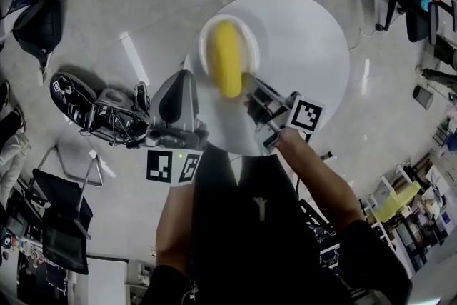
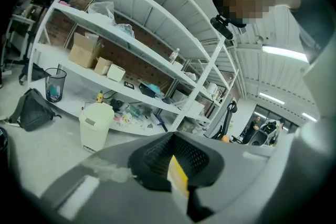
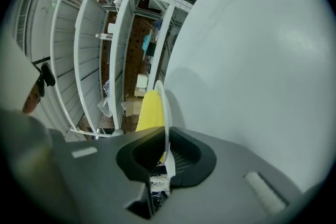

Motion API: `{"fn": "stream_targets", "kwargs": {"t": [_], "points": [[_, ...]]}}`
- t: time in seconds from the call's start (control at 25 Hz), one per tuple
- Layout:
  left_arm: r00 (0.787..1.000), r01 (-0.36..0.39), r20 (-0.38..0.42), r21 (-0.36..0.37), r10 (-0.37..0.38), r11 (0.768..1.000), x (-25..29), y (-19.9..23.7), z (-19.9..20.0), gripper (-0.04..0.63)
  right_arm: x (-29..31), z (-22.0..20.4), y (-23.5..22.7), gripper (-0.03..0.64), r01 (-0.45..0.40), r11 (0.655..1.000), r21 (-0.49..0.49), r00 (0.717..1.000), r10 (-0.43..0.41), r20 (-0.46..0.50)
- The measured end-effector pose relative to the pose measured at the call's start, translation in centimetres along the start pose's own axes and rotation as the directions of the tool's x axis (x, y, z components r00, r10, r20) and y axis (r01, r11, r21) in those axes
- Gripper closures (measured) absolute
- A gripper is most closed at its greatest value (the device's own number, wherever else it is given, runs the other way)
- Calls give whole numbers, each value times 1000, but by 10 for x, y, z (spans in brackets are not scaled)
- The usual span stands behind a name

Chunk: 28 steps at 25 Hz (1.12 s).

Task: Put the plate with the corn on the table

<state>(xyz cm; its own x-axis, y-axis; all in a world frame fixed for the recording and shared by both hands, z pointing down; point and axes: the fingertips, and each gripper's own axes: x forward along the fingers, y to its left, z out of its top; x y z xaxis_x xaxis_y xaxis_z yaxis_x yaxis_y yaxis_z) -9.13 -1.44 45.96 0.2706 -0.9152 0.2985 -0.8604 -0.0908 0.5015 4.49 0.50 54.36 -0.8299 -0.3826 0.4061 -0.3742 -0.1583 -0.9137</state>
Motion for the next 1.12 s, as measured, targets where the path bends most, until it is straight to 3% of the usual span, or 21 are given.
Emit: {"fn": "stream_targets", "kwargs": {"t": [0.88,1.12], "points": [[1000,-11,-4,-33,11,999,3,0,-12,589,4,-1,-14,586,32,999,17,999,-31,-23],[1000,-12,-6,-36,12,999,4,-1,-15,589,3,0,-20,588,73,997,33,997,-73,-19]]}}
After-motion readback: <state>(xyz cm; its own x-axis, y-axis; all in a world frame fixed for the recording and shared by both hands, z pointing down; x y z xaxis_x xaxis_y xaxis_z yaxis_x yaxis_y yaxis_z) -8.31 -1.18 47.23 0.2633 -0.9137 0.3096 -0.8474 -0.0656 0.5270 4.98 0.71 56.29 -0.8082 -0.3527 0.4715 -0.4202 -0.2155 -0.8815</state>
